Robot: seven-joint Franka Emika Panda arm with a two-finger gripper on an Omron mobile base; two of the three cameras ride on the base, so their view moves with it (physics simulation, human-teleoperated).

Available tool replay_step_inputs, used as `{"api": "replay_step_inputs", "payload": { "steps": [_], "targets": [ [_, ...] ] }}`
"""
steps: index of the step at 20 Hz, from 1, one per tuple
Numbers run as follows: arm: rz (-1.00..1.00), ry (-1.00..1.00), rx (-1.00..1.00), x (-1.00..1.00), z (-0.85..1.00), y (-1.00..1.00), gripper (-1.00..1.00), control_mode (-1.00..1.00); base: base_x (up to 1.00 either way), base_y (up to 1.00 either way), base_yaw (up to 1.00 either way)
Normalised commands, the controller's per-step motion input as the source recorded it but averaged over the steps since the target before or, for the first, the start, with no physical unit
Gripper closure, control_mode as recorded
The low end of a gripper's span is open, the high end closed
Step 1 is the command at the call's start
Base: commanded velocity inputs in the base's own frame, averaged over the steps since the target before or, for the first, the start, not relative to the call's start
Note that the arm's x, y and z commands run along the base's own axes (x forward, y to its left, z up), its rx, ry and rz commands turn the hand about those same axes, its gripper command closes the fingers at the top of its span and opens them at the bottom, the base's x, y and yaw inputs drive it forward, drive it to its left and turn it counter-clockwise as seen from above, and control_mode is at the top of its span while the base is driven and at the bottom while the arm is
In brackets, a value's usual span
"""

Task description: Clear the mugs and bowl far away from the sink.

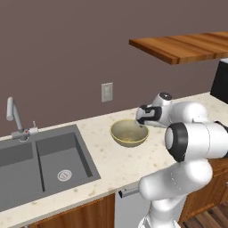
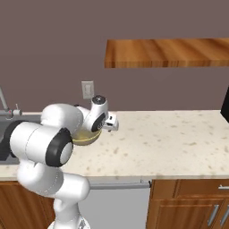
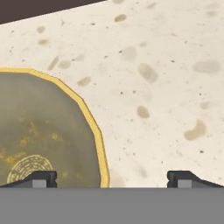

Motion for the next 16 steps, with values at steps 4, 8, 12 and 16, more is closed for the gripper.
{"api": "replay_step_inputs", "payload": {
  "steps": [4,8,12,16],
  "targets": [
    [0.0,0.0,0.0,0.18,-0.11,0.0,-1.0,-1.0,0.0,0.0,0.0],
    [0.0,0.0,0.0,0.07,-0.1,0.0,-1.0,-1.0,0.0,0.0,0.0],
    [0.0,0.0,0.0,0.04,-0.12,0.0,-1.0,-1.0,0.0,0.0,0.0],
    [0.0,0.02,0.01,0.0,-0.18,0.03,-1.0,-1.0,0.0,0.0,0.0]
  ]
}}
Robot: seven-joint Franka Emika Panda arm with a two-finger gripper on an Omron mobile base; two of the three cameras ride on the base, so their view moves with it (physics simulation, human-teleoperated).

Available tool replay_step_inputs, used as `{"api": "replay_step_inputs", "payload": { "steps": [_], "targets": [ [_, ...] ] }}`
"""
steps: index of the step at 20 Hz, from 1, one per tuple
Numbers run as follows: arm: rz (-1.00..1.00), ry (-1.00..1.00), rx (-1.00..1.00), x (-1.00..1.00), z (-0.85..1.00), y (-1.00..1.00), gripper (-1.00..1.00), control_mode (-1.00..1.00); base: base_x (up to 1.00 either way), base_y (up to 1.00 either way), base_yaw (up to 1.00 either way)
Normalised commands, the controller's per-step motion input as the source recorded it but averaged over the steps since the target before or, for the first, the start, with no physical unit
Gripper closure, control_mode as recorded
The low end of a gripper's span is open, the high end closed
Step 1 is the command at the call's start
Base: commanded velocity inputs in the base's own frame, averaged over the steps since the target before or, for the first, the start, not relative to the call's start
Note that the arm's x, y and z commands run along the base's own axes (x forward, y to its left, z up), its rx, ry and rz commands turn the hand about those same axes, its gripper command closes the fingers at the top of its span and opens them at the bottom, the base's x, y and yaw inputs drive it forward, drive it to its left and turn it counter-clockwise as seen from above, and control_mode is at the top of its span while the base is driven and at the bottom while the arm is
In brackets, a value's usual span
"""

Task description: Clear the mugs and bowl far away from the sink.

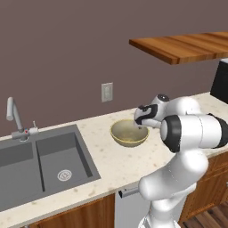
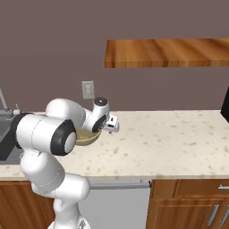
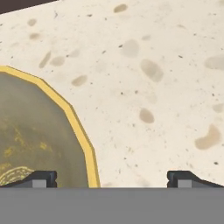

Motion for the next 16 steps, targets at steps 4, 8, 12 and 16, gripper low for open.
{"api": "replay_step_inputs", "payload": {
  "steps": [4,8,12,16],
  "targets": [
    [0.0,0.0,0.0,0.0,-0.13,0.13,-1.0,-1.0,0.0,0.0,0.0],
    [0.0,0.0,0.0,0.0,-0.12,0.4,1.0,-1.0,0.0,0.0,0.0],
    [0.0,0.0,0.0,0.0,-0.12,0.42,1.0,-1.0,0.0,0.0,0.0],
    [0.0,0.0,0.0,0.0,-0.19,0.29,1.0,-1.0,0.0,0.0,0.0]
  ]
}}
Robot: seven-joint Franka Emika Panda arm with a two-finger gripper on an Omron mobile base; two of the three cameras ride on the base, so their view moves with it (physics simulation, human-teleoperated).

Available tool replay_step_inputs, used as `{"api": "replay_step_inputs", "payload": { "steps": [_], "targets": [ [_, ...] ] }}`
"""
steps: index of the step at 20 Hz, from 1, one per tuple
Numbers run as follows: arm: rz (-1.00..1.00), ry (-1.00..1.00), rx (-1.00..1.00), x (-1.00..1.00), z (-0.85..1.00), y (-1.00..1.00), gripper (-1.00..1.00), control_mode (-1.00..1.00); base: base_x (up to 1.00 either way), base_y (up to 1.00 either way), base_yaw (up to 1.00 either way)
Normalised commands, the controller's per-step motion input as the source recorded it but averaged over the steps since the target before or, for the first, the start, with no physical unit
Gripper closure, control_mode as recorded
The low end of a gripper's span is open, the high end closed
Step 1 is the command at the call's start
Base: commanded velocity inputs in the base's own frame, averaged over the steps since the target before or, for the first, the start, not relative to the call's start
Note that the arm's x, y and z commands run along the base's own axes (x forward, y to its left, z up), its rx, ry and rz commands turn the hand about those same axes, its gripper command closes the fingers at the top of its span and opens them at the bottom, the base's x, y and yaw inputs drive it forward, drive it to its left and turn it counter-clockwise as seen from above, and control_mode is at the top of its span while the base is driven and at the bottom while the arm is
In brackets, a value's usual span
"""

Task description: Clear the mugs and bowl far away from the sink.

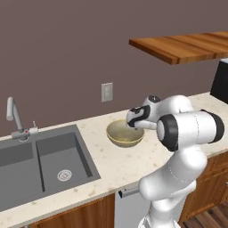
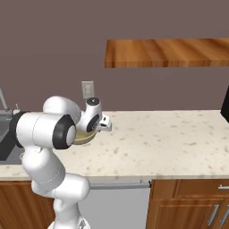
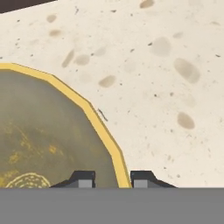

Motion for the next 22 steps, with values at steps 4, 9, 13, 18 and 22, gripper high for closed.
{"api": "replay_step_inputs", "payload": {
  "steps": [4,9,13,18,22],
  "targets": [
    [0.0,0.0,0.0,-0.04,-0.16,0.09,1.0,-1.0,0.0,0.0,0.0],
    [-0.07,-0.18,0.0,-0.66,0.3,-0.06,1.0,-1.0,0.0,0.0,0.0],
    [-0.37,-0.23,0.0,-0.9,0.62,-0.04,1.0,-1.0,0.0,0.0,0.0],
    [-0.48,-0.12,0.01,-0.68,0.51,0.0,1.0,-1.0,0.0,0.0,0.0],
    [-0.62,-0.04,0.01,-0.4,0.44,0.08,1.0,-1.0,0.0,0.0,0.0]
  ]
}}
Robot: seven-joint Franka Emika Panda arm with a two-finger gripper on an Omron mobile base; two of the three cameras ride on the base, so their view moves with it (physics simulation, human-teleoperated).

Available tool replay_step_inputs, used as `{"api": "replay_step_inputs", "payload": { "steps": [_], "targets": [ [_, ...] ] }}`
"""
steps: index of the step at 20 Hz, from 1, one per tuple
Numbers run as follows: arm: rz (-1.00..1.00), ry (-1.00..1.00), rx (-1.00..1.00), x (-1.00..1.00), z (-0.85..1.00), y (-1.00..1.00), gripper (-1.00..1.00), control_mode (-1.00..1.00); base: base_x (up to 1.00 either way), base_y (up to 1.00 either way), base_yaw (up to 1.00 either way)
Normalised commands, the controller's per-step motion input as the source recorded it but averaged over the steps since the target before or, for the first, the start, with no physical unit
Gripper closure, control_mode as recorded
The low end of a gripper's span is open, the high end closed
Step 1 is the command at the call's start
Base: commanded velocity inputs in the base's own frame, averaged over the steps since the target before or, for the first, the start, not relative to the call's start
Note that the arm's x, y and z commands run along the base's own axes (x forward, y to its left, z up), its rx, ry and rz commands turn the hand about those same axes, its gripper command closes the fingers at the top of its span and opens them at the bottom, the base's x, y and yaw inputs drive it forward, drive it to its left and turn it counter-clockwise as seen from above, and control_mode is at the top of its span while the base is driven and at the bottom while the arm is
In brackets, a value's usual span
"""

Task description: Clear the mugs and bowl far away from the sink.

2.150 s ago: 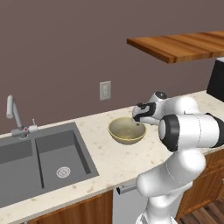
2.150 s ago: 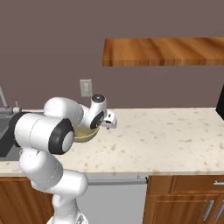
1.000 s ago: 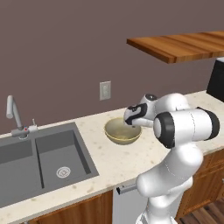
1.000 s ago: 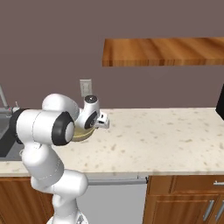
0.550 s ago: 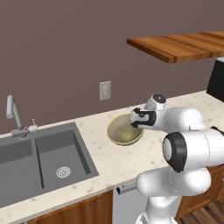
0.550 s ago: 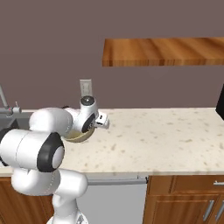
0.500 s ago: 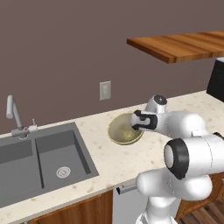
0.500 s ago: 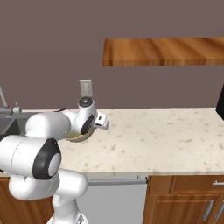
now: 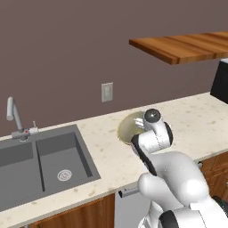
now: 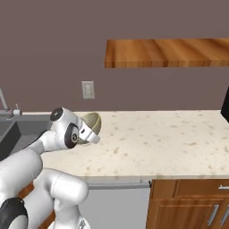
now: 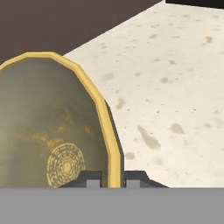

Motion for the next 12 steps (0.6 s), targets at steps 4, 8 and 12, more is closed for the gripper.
{"api": "replay_step_inputs", "payload": {
  "steps": [4,8,12],
  "targets": [
    [-0.61,-0.05,0.11,-0.38,0.66,0.09,1.0,-1.0,0.0,0.0,0.0],
    [-0.28,-0.02,0.34,-0.52,0.99,0.0,1.0,-1.0,0.0,0.0,0.0],
    [-0.18,0.0,0.4,-0.4,0.86,0.01,1.0,-1.0,0.0,0.0,0.0]
  ]
}}
